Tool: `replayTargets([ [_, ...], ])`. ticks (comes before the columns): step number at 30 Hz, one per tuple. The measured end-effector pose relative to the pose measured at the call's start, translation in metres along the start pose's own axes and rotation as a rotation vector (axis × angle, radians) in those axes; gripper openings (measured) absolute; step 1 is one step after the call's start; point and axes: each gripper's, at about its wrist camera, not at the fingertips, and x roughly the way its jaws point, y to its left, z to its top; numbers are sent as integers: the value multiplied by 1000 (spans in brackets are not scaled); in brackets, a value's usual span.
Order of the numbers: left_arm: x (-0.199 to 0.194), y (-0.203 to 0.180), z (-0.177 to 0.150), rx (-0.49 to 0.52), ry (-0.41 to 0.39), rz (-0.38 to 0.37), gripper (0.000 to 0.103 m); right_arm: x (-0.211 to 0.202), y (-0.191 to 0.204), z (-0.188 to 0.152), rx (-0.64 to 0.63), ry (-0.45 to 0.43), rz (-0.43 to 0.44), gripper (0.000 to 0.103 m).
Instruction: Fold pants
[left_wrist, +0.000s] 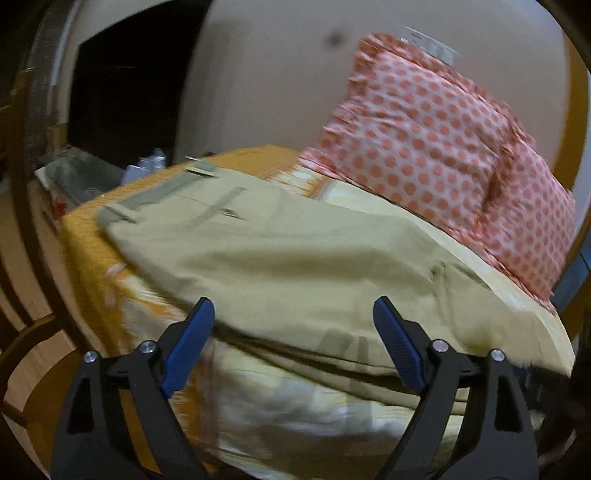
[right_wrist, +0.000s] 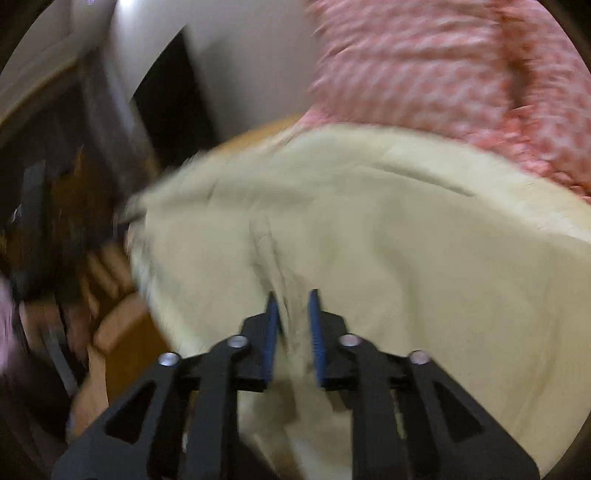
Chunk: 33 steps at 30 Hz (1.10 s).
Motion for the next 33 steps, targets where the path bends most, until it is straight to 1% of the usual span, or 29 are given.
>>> replayTargets([
  [1, -1, 11, 1, -23, -7, 21, 87, -4, 6, -4, -16, -22, -2, 41],
  [2, -1, 18, 2, -38, -8, 34, 87, -14, 9, -6, -17, -63, 17, 48],
  [3, 1, 28, 3, -72, -4, 50, 87, -23, 7, -4, -6, -101, 23, 49],
  [4, 3, 35, 5, -98, -3, 49, 86, -33, 4, -2, 12, -155, 14, 50],
  [5, 4, 41, 6, -122, -1, 47, 86, -44, -6, 2, 31, -218, -28, 50],
  [6, 7, 48, 7, -153, 0, 46, 86, -45, -13, 6, 39, -244, -79, 50],
  [7, 8, 51, 8, -165, -1, 48, 86, -40, -18, 9, 44, -228, -166, 50],
  [8, 11, 54, 10, -173, -3, 57, 86, -29, -21, 9, 45, -180, -211, 50],
  [9, 12, 56, 11, -176, -4, 70, 85, -17, -23, 9, 47, -128, -224, 50],
  [10, 13, 59, 12, -179, -7, 78, 85, 1, -25, 5, 53, -24, -222, 51],
  [11, 15, 62, 14, -185, -4, 81, 85, 4, -19, 3, 34, -32, -237, 51],
  [13, 20, 67, 16, -203, 11, 78, 86, 3, -7, 0, -8, -39, -232, 54],
  [15, 22, 66, 17, -204, 9, 77, 86, -1, -6, -2, 5, -51, -218, 58],
  [17, 23, 63, 19, -195, 13, 79, 87, -4, -12, -5, 39, -63, -175, 64],
  [18, 23, 62, 19, -194, 15, 78, 87, -4, -12, -6, 47, -66, -167, 65],
  [20, 27, 59, 21, -194, 28, 31, 86, -1, -6, -6, 38, -66, -168, 71],
  [22, 36, 52, 25, -169, 47, 44, 87, 1, -3, -3, 29, -68, -174, 74],
  [24, 43, 48, 29, -147, 65, 62, 89, 5, -5, -1, 32, -72, -174, 74],
  [25, 44, 48, 30, -159, 70, 70, 89, 6, -7, -1, 37, -73, -171, 74],
  [27, 42, 50, 30, -200, 69, 58, 89, 5, -10, -2, 48, -79, -160, 74],
  [28, 39, 52, 28, -233, 68, 37, 89, 4, -10, -2, 52, -83, -157, 74],
  [30, 33, 55, 24, -314, 72, -46, 89, 4, -10, -3, 56, -90, -152, 76],
  [32, 35, 57, 26, -352, 72, -70, 87, 6, -10, -2, 61, -97, -146, 79],
  [33, 38, 61, 29, -375, 74, -83, 84, 7, -9, -2, 62, -100, -148, 79],
])
